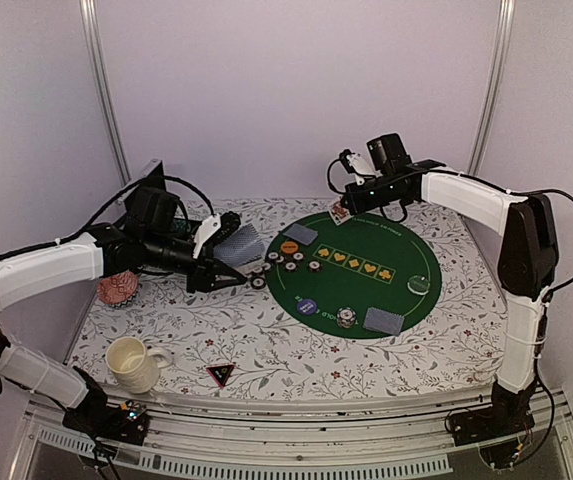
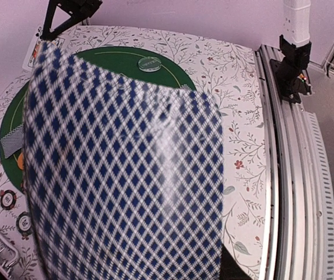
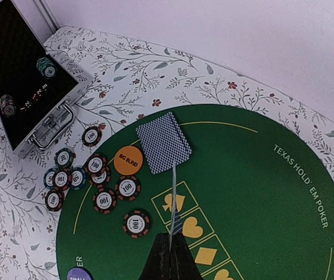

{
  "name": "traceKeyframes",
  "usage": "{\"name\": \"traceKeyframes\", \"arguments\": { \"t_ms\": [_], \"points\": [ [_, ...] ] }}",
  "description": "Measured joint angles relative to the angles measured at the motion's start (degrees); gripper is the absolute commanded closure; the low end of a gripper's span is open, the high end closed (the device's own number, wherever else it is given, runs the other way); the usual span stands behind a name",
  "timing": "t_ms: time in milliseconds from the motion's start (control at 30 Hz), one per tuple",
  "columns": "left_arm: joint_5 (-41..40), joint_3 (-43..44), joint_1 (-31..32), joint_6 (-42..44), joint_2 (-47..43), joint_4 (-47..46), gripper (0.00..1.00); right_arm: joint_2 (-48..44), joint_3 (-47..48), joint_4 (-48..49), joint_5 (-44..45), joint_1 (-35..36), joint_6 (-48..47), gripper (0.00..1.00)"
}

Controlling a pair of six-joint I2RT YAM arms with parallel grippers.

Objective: Distribute texas hold em gaming equipment
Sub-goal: Flop the poker card in the community card area.

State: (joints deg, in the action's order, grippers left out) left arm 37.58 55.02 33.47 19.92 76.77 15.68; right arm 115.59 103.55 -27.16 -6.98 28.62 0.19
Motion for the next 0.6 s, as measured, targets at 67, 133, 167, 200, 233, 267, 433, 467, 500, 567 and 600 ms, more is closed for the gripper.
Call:
{"name": "traceKeyframes", "arguments": {
  "t_ms": [67,133,167,200,233,267,433,467,500,567,600],
  "points": [
    [-0.15,0.00,0.00,0.02,0.00,0.00,0.82,0.44,0.00,-0.37,-2.49,-0.66,0.61,0.99],
    [-0.28,0.00,0.00,0.02,0.00,0.00,0.82,0.44,0.02,-0.85,-4.46,-1.11,0.96,0.99],
    [-0.35,0.00,0.00,0.00,0.00,0.00,0.82,0.44,0.02,-0.87,-5.62,-1.38,1.09,0.99],
    [-0.37,0.00,0.00,0.02,0.00,0.00,0.82,0.44,0.02,-0.87,-6.38,-1.51,1.14,0.99],
    [-0.37,0.00,0.00,0.02,0.00,0.00,0.82,0.46,0.02,-1.01,-7.26,-1.68,1.14,0.99],
    [-0.37,0.00,0.00,0.00,0.00,0.00,0.82,0.46,0.02,-1.18,-8.04,-1.73,1.11,0.99],
    [-0.39,0.00,0.00,0.02,0.00,0.00,0.82,0.66,0.02,-1.60,-12.02,-2.12,1.11,0.99],
    [-0.39,0.00,0.00,0.02,0.00,0.00,0.82,0.76,0.04,-1.60,-12.74,-2.16,1.11,0.99],
    [-0.39,0.00,0.00,0.02,0.00,0.00,0.82,0.96,0.13,-1.62,-13.77,-2.32,1.14,0.99],
    [-0.42,0.00,0.00,0.02,0.00,0.00,0.82,1.55,0.35,-1.70,-15.91,-2.75,1.27,0.99],
    [-0.42,0.00,0.00,0.02,0.00,0.00,0.82,1.81,0.48,-1.75,-16.83,-2.99,1.31,0.99]
  ]
}}
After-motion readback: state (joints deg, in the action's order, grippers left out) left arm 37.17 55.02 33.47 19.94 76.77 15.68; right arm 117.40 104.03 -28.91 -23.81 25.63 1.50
